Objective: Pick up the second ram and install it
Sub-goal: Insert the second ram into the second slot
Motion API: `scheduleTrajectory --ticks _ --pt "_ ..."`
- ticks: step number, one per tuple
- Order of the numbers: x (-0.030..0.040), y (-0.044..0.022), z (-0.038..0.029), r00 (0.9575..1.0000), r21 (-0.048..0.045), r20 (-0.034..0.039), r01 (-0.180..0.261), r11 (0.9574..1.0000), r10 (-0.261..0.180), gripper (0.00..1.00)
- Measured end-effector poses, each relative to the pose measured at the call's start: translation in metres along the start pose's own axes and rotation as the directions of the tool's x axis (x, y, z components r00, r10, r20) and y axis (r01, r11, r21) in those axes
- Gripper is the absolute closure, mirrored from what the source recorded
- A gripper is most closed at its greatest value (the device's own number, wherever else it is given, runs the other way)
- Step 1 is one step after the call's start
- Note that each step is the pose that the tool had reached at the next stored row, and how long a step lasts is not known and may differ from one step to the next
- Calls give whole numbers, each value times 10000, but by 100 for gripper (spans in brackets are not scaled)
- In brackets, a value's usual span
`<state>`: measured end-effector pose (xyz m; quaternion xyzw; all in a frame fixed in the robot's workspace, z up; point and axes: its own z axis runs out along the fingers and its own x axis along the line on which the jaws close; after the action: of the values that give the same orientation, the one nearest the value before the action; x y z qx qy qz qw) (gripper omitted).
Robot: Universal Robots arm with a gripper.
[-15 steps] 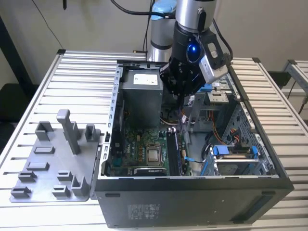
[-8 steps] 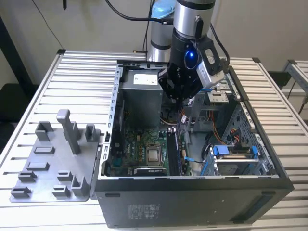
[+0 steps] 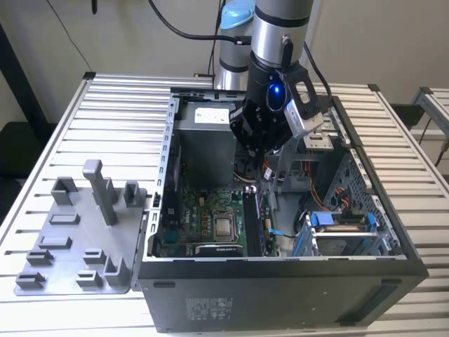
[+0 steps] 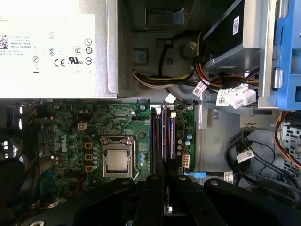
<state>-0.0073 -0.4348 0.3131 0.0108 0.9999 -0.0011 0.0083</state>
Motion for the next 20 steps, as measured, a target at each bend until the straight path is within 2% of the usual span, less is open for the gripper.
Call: scheduleTrajectory --ticks 10,14,20 --pt "3 -3 33 10000 -6 -10 -1 10000 1 86" --pt "3 -4 96 10000 9 -10 1 10000 -1 86" --pt "5 -7 179 10000 80 -9 1 10000 -1 86"
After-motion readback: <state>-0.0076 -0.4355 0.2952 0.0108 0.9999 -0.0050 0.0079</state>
